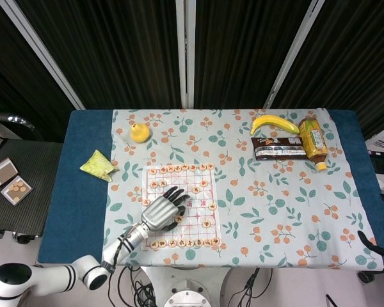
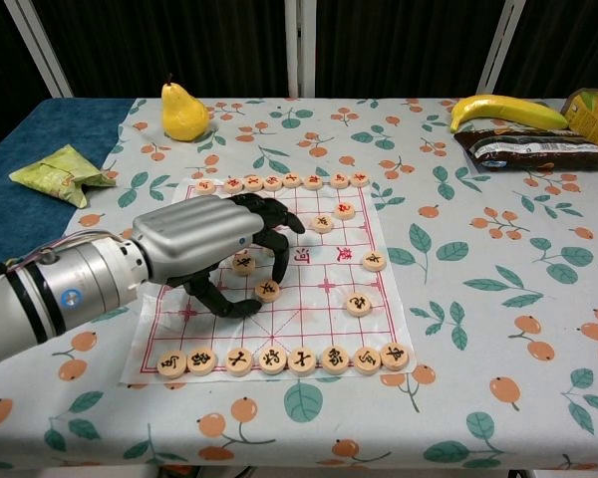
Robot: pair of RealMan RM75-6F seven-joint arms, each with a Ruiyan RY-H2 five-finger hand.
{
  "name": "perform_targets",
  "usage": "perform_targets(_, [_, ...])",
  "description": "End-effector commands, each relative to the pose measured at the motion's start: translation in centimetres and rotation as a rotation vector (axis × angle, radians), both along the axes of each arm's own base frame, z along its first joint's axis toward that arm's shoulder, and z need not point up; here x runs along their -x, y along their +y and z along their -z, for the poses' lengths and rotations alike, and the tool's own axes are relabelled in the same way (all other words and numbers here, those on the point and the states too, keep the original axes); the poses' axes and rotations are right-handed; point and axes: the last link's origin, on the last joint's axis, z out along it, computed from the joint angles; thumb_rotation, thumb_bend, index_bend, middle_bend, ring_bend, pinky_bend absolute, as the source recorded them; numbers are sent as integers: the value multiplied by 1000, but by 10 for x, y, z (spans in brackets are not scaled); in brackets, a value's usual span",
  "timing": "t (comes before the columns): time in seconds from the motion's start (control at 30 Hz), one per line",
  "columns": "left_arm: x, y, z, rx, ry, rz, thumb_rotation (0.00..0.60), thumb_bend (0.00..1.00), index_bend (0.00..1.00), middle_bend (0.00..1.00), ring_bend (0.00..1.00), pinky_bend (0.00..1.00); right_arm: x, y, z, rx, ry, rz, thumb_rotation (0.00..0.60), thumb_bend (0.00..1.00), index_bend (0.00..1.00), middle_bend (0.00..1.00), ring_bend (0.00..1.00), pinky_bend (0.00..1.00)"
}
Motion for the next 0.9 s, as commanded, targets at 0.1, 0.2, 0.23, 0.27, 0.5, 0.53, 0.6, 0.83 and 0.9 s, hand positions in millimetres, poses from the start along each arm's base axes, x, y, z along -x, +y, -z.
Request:
perform_targets(0.1, [1, 0, 0, -2, -2, -7, 600, 291, 469, 110, 0, 0, 0, 0, 0, 0, 1, 2, 600, 141, 0, 0, 0, 0])
perform_targets(0.2, [0, 0, -1, -8, -15, -2, 600, 295, 483, 119, 0, 0, 0, 0, 0, 0, 1, 1, 600, 141, 0, 0, 0, 0])
perform_targets(0.23, [-1, 0, -1, -10, -18, -1, 600, 297, 487, 121, 0, 0, 0, 0, 0, -1, 1, 1, 600, 141, 0, 0, 0, 0])
perform_targets(0.27, [-2, 0, -2, -11, -22, 1, 600, 298, 489, 122, 0, 0, -1, 0, 0, -1, 1, 0, 600, 141, 0, 0, 0, 0])
perform_targets(0.5, [-9, 8, -6, -43, -28, 19, 600, 299, 490, 124, 0, 0, -2, -1, 2, -7, 2, -5, 600, 141, 0, 0, 0, 0])
perform_targets(0.53, [-10, 10, -5, -47, -23, 20, 600, 299, 490, 124, 0, 0, -2, -1, 2, -7, 2, -5, 600, 141, 0, 0, 0, 0])
perform_targets(0.6, [-11, 13, -4, -43, -19, 13, 600, 300, 490, 124, 0, 0, -1, -1, 2, -8, 1, -2, 600, 141, 0, 0, 0, 0])
perform_targets(0.83, [-8, 20, 0, -48, -13, -3, 600, 300, 483, 124, 0, 0, 2, -1, 0, -5, -2, 13, 600, 142, 0, 0, 0, 0])
perform_targets(0.9, [-7, 22, 0, -49, -16, -9, 600, 300, 481, 124, 0, 0, 3, -1, 0, -6, 0, 15, 600, 142, 0, 0, 0, 0])
